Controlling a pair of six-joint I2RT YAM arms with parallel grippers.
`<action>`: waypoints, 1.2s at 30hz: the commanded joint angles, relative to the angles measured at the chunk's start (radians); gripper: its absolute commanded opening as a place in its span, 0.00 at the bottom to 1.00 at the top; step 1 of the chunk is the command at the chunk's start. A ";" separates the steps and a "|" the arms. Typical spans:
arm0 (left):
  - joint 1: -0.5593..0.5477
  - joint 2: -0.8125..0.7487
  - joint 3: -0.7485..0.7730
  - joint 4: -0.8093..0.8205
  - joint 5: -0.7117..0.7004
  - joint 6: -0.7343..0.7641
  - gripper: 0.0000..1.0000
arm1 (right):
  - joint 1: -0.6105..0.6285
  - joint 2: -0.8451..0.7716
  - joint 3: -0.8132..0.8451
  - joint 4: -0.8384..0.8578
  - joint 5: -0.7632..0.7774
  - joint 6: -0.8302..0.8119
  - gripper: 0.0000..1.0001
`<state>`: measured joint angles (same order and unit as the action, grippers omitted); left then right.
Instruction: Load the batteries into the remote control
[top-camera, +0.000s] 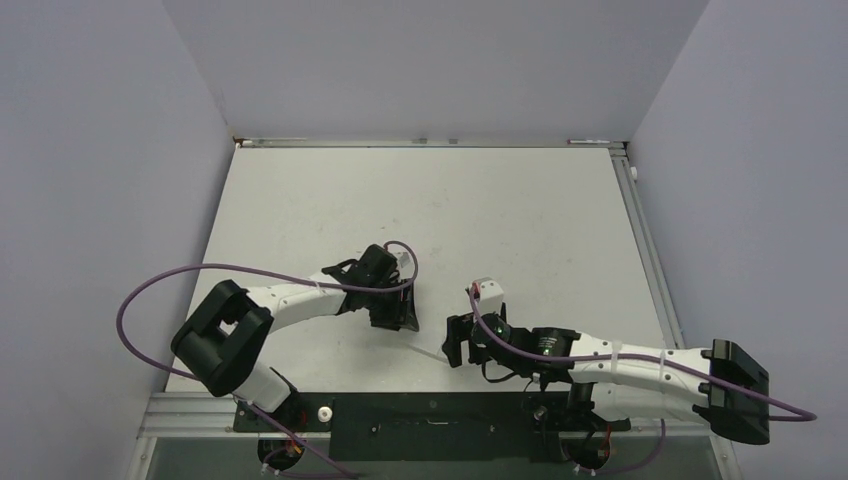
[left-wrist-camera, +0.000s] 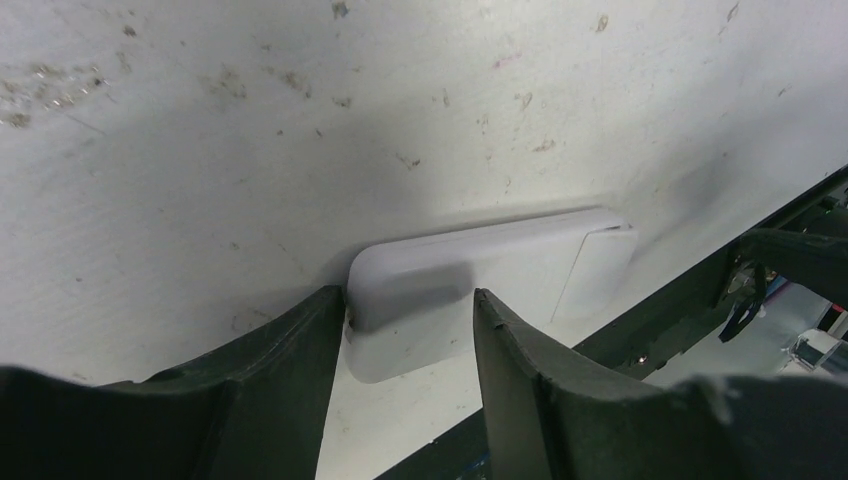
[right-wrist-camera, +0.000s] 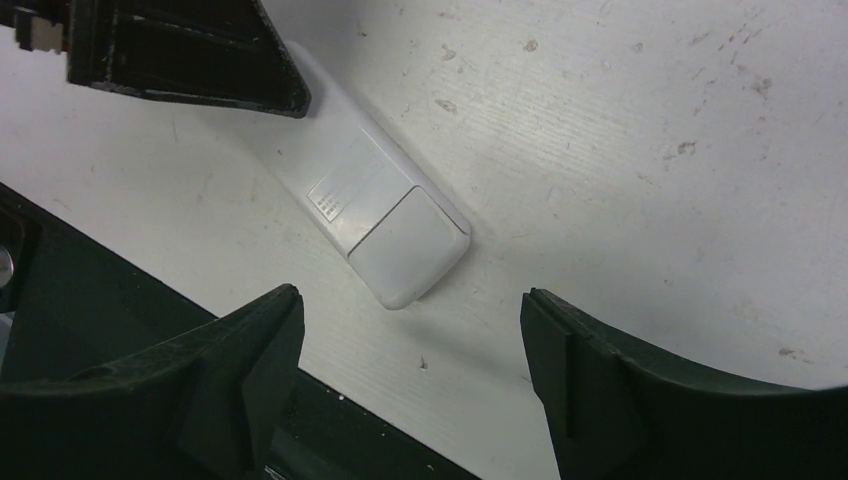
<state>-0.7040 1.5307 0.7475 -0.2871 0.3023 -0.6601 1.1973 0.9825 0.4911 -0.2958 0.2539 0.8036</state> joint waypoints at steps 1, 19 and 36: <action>-0.030 -0.047 -0.025 0.006 -0.019 -0.041 0.47 | -0.009 0.034 0.019 -0.013 -0.012 0.067 0.75; -0.055 -0.143 -0.076 -0.042 -0.035 -0.072 0.42 | -0.037 0.169 0.074 -0.019 0.016 0.186 0.42; -0.055 -0.125 -0.094 -0.030 -0.010 -0.046 0.36 | -0.047 0.257 0.104 -0.005 0.015 0.215 0.31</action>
<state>-0.7540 1.4170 0.6529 -0.3305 0.2729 -0.7235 1.1580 1.2278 0.5545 -0.3229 0.2466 1.0039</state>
